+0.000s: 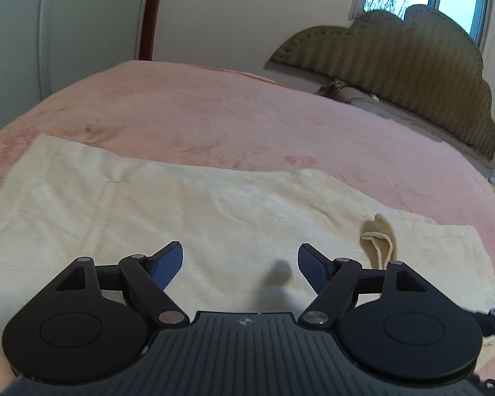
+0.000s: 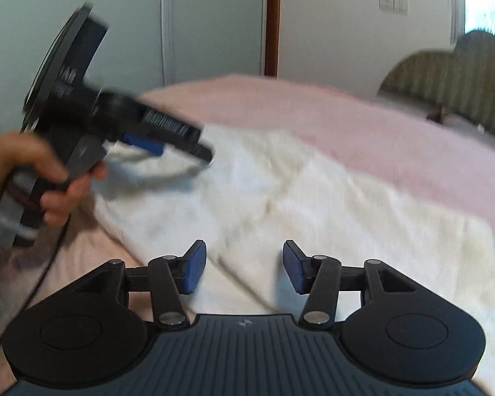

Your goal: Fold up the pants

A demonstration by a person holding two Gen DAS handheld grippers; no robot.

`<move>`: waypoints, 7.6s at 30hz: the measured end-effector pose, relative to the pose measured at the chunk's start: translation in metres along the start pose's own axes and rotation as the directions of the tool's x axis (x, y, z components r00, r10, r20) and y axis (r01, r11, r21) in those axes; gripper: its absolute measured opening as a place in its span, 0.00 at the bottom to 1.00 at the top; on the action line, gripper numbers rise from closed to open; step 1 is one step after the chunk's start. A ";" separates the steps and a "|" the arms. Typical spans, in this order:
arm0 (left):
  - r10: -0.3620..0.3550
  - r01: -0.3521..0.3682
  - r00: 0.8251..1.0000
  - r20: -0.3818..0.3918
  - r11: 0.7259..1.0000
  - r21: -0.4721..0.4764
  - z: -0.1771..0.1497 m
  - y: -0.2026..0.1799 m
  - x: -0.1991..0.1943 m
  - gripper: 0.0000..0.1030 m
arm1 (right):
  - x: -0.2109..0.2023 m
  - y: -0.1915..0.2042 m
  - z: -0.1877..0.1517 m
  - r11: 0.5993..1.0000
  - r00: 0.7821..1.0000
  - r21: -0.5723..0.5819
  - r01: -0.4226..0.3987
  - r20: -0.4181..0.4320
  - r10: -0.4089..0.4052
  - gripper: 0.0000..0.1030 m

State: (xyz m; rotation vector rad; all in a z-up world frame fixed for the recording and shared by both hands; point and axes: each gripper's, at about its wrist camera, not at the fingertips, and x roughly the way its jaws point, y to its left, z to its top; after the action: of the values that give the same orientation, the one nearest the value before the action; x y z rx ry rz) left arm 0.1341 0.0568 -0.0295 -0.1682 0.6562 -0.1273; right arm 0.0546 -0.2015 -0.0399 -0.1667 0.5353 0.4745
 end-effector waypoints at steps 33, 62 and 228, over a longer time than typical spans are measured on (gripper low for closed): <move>-0.162 0.127 0.987 -0.003 0.786 -0.605 -0.023 0.212 -0.092 0.89 | 0.095 0.214 0.024 0.716 0.995 -0.698 -0.002 0.072 0.073 0.49; -0.258 0.186 0.966 -0.004 0.706 -0.684 0.002 0.205 0.008 0.15 | 0.123 0.097 0.105 0.967 0.974 -0.111 -0.228 -0.031 0.226 0.13; -0.346 0.334 0.927 -0.141 0.937 -0.105 0.078 0.004 0.138 0.55 | 0.145 -0.249 0.053 0.753 0.965 0.615 -0.236 0.058 0.256 0.45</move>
State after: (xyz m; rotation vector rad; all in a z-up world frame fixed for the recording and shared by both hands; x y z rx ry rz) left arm 0.2906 0.0459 -0.0510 -0.3517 0.7870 -0.4538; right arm 0.3061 -0.3499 -0.0637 0.5428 0.7227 0.5302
